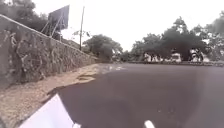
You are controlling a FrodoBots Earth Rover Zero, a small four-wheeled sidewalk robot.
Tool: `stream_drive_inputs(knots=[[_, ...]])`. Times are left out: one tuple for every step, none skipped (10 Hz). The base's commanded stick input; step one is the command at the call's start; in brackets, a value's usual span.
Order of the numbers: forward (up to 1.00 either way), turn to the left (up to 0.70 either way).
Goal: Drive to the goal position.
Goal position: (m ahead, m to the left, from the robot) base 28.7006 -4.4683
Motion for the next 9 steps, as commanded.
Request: stream_drive_inputs(knots=[[0.5,-0.5],[0.5,-0.5],[0.5,-0.5],[0.5,0.0],[0.5,0.0],[0.5,0.0],[0.5,0.0],[0.5,0.0],[0.5,0.0]])
